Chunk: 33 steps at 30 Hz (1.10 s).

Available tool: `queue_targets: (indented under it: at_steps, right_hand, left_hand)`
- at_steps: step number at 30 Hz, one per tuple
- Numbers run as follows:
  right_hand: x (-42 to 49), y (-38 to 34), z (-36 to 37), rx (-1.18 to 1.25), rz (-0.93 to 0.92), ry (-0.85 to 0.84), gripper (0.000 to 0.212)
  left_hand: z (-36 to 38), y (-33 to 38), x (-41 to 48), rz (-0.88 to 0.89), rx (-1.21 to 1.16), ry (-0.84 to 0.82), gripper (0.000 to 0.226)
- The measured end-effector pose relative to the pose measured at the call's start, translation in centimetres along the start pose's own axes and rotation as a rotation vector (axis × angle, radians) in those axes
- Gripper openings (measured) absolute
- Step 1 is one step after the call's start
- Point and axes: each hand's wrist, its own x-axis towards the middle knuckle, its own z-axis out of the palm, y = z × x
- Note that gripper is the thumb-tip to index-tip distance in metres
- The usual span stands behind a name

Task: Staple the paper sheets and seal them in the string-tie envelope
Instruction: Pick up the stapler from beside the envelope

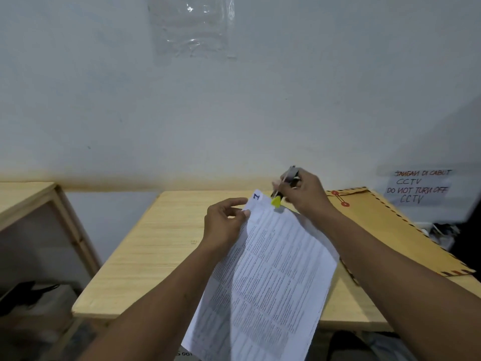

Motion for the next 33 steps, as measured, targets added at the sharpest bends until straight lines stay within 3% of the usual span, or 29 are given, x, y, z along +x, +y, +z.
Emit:
queue_targets:
  at_steps: [2,3,6,9,14,17,22,28,33]
  right_hand:
    - [1.5,-0.2,-0.2,-0.224,-0.083,0.164,0.032]
    - [2.0,-0.3,-0.4,-0.315,-0.096,0.161,0.033]
    - [3.4,0.2,-0.1,-0.628,-0.054,-0.181,0.033]
    - [4.4,1.3,1.4,-0.781,-0.049,-0.462,0.032]
    - [7.1,3.7,5.4,-1.047,-0.173,-0.526,0.041]
    - [9.3,5.6,7.7,-1.045,-0.214,-0.477,0.031]
    - [13.2,8.3,10.2,-0.938,-0.098,-0.466,0.014]
    - [15.9,10.1,12.1,-0.896,-0.020,-0.511,0.028]
    - [15.7,10.2,12.3,-0.869,0.066,-0.502,0.042]
  left_hand:
    - [-0.4,-0.5,0.8,-0.074,0.011,0.083,0.019]
    - [-0.6,-0.9,1.2,-0.116,0.019,0.125,0.016]
    - [-1.1,-2.0,2.9,-0.222,0.051,0.265,0.009]
    - [-1.5,-3.2,4.4,-0.263,0.111,0.310,0.018]
    - [-1.7,-4.7,7.0,-0.288,0.229,0.324,0.029]
    - [-2.1,-5.8,8.8,-0.323,0.311,0.358,0.034]
    - [-2.5,-7.2,10.4,-0.300,0.583,0.315,0.041]
    - [-1.5,-7.5,10.4,-0.203,0.881,0.189,0.033]
    - [-1.7,-8.2,10.3,-0.172,0.916,0.182,0.029]
